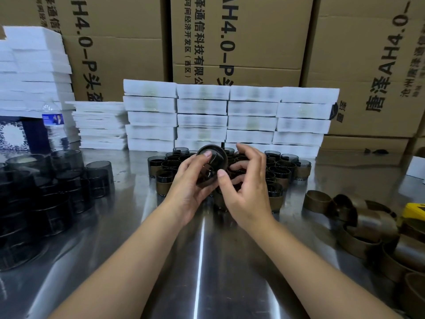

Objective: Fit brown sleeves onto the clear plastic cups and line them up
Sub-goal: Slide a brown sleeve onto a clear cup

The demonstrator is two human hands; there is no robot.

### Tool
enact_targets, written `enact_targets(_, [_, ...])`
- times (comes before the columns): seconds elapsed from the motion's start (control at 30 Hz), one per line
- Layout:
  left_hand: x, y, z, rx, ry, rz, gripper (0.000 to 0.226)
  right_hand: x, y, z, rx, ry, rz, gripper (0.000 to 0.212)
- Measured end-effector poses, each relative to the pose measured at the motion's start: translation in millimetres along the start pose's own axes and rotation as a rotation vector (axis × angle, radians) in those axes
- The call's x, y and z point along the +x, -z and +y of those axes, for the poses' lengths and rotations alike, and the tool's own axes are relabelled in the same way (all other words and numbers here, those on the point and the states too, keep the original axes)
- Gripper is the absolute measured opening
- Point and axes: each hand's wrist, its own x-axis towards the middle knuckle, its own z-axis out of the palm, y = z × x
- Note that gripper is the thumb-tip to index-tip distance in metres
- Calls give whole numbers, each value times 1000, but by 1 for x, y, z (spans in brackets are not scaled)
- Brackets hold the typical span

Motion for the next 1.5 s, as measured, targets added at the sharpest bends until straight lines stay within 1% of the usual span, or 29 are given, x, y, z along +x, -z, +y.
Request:
enact_targets(0.13, [1, 1, -2, 29, -14, -11, 62, 4, 1, 5, 244, -317, -100, 53])
enact_targets(0.2, [0, 2, -2, 40, -32, -15, 54, 4, 0, 7, 321, -399, -151, 46])
enact_targets(0.27, [0, 3, -2, 52, -54, -3, 41, 4, -1, 8, 353, -440, -184, 41])
enact_targets(0.33, [0, 4, -2, 58, -70, 8, 37, 4, -2, 9, 375, -451, -205, 36])
enact_targets(0.47, [-2, 4, -2, 137, -120, -9, 52, 6, -1, 13, 399, -462, -199, 35])
enact_targets(0.53, [-2, 4, -2, 189, -142, -11, 55, 8, -1, 15, 399, -467, -182, 35])
enact_targets(0.67, [-2, 6, -2, 252, -177, 3, 48, 10, -1, 16, 387, -468, -155, 27])
enact_targets(0.87, [-4, 3, -2, 308, -193, 20, 49, 12, 3, 16, 391, -489, -113, 15])
enact_targets(1.03, [-4, 4, -1, 308, -185, 15, 45, 13, 3, 17, 405, -502, -103, 12])
enact_targets(1.2, [-2, 6, 0, 318, -180, 29, 32, 13, 3, 18, 432, -525, -99, 12])
enact_targets(1.3, [-1, 7, 2, 299, -158, 28, 25, 15, 3, 16, 468, -534, -95, 14])
enact_targets(1.37, [-1, 6, 4, 239, -103, -11, 24, 17, 6, 15, 497, -539, -91, 17])
enact_targets(1.47, [-3, 4, 8, 155, 6, -101, 45, 19, 11, 11, 505, -552, -99, 18])
enact_targets(1.5, [-4, 4, 8, 135, 26, -121, 44, 18, 11, 10, 490, -564, -122, 19])
